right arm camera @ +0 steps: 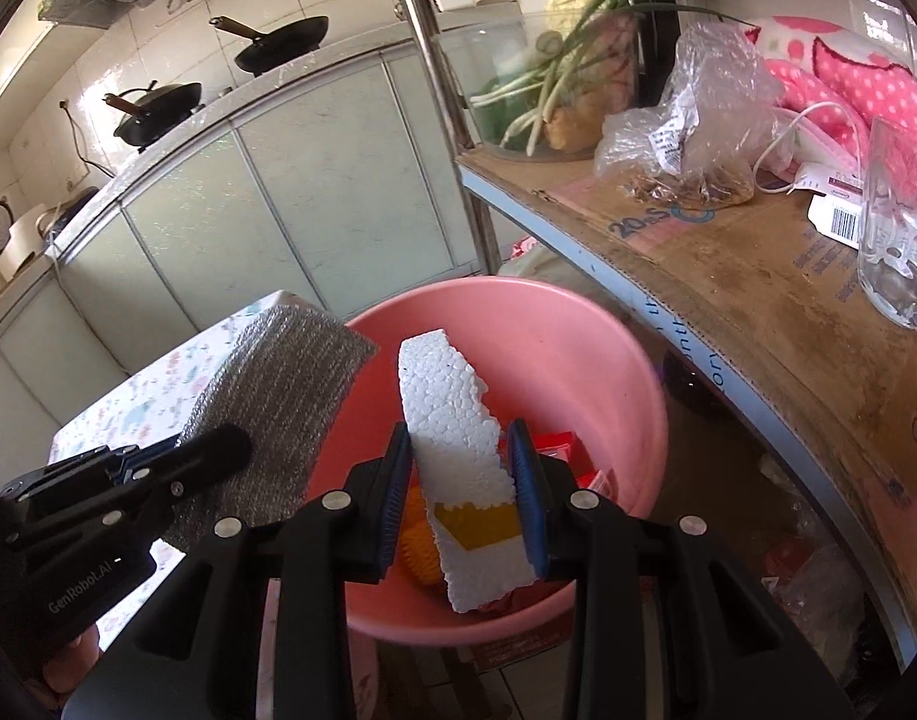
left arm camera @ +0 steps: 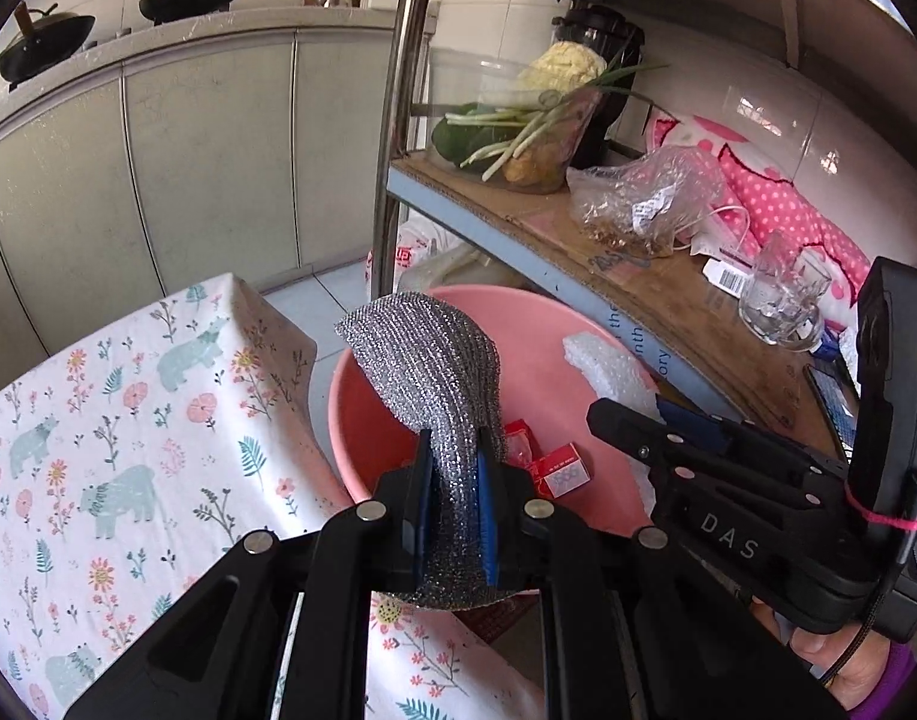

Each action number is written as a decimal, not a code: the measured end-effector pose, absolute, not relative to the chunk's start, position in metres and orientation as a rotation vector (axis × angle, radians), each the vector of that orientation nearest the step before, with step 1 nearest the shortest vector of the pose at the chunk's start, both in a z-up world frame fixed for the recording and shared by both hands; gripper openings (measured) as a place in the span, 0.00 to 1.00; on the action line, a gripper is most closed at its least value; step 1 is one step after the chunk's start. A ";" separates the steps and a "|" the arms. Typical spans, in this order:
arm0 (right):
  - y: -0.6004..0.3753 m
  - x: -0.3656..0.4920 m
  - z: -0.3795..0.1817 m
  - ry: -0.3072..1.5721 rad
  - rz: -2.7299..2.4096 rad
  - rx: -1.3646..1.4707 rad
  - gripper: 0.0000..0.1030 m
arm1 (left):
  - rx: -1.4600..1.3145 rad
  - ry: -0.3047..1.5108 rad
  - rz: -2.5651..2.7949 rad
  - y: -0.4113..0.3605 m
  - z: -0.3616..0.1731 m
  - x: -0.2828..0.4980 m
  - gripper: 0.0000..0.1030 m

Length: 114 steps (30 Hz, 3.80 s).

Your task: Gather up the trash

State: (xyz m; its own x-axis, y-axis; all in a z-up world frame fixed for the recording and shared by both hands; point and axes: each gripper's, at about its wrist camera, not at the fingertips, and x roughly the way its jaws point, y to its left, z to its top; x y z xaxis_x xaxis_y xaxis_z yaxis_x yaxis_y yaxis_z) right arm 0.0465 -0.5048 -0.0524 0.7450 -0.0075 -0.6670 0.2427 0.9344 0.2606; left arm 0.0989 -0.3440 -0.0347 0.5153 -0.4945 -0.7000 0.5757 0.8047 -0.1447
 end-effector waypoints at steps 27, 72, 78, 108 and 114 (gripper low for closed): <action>-0.519 0.075 -0.079 0.770 -0.207 0.326 0.41 | 0.094 0.831 -0.633 -0.366 -0.055 0.124 0.35; -0.453 -0.021 -0.001 0.660 -0.145 0.238 0.48 | 0.105 0.665 -0.643 -0.316 0.022 0.024 0.47; -0.441 -0.029 0.002 0.660 -0.130 0.224 0.49 | 0.095 0.660 -0.637 -0.302 0.024 0.013 0.47; -0.393 -0.053 0.005 0.661 -0.098 0.167 0.49 | 0.037 0.664 -0.560 -0.242 0.016 -0.010 0.54; -0.388 -0.054 0.004 0.667 -0.093 0.161 0.49 | 0.037 0.664 -0.550 -0.239 0.015 -0.013 0.54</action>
State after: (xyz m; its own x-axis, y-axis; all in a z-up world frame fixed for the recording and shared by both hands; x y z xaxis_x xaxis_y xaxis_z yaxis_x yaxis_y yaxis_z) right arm -0.0543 -0.3883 0.0040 0.7819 -0.0345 -0.6225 0.1375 0.9834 0.1183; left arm -0.0126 -0.2389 0.0154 0.6510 -0.4723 -0.5942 0.4956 0.8574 -0.1385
